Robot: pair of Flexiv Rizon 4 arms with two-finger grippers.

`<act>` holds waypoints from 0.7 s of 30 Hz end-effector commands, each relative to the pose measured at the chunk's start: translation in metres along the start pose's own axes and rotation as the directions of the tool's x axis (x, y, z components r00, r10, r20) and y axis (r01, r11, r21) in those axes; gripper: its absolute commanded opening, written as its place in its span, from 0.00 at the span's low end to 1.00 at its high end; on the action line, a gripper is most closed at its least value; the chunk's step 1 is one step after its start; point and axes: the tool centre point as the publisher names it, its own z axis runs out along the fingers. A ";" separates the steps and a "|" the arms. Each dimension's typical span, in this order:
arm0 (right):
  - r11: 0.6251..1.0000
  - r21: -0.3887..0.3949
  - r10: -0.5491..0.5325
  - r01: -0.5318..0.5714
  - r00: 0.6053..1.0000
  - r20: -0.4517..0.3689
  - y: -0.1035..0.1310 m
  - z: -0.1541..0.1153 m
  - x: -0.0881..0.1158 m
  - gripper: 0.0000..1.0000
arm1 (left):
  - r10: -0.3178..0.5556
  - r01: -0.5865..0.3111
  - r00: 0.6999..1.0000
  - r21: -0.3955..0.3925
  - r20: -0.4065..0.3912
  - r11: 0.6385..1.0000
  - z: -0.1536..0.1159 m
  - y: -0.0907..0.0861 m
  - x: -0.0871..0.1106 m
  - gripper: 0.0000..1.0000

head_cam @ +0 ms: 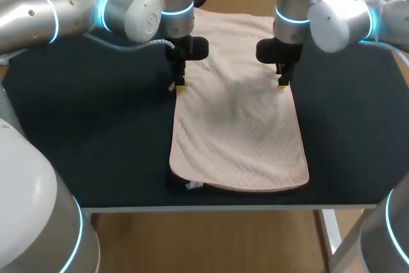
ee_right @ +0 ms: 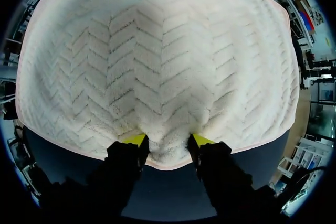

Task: Fold the towel

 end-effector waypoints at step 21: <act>1.000 -0.010 -0.020 0.021 0.996 0.092 -0.010 -0.110 -0.008 0.00 | -0.068 0.069 0.990 -0.007 0.121 0.998 -0.120 0.016 0.011 0.00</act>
